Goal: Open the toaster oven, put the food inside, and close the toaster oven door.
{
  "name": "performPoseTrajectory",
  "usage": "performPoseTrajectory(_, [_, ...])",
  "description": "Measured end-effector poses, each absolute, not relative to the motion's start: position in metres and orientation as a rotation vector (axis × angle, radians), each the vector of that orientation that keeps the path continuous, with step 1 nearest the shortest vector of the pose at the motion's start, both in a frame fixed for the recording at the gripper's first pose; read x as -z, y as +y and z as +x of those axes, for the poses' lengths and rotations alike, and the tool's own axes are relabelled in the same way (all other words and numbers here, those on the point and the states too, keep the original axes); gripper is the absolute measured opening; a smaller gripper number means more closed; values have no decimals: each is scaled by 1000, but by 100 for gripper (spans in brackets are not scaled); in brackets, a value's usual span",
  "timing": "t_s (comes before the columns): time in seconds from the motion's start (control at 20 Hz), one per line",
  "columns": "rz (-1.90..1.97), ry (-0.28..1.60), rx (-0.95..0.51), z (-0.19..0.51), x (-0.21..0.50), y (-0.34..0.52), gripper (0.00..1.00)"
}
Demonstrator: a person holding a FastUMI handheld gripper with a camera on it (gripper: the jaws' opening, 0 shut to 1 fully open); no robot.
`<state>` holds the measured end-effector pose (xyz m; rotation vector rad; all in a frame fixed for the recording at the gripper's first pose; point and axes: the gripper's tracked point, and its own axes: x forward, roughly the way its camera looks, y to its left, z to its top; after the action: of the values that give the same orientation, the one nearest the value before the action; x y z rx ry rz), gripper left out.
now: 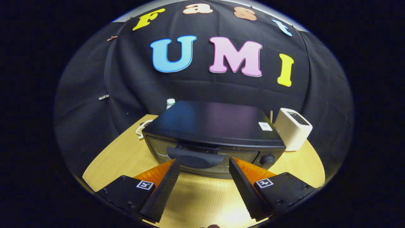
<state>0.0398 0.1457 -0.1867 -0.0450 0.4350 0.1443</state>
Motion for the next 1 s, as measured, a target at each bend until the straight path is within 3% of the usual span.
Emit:
performPoseTrajectory(0.55, [-3,201,-21,5,74,30,99])
performPoseTrajectory(1.0, [-41,124,115,-38,29,-61,99])
